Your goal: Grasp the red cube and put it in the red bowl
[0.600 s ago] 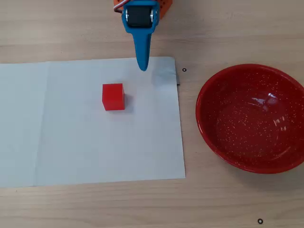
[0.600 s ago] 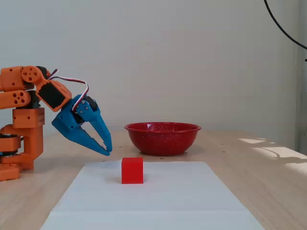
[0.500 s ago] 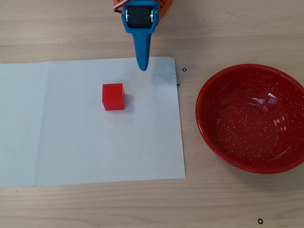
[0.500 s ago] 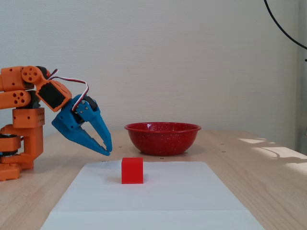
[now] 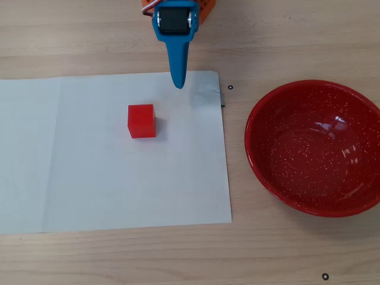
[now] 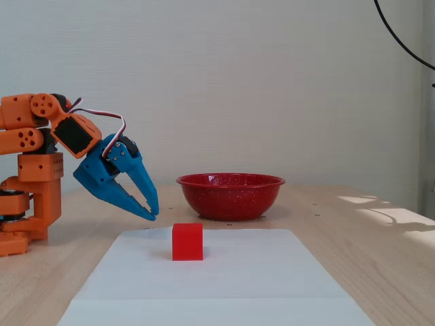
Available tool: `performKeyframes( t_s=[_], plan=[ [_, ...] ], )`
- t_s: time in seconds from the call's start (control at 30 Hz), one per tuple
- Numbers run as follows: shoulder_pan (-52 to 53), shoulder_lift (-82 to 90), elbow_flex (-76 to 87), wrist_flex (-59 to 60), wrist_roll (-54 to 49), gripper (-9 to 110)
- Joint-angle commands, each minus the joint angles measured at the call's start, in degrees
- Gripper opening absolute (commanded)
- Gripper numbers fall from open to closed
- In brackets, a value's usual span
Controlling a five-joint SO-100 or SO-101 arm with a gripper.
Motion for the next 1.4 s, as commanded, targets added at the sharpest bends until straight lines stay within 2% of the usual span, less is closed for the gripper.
performKeyframes(
  t_s=[0.0, 1.2, 1.37],
  plan=[
    [0.5, -0.6, -0.2, 1.0, 2.5, 0],
    [-15.5, -58.0, -69.9, 32.4, 21.1, 1],
    [-17.4, -63.7, -75.6, 34.6, 22.4, 10]
  ],
)
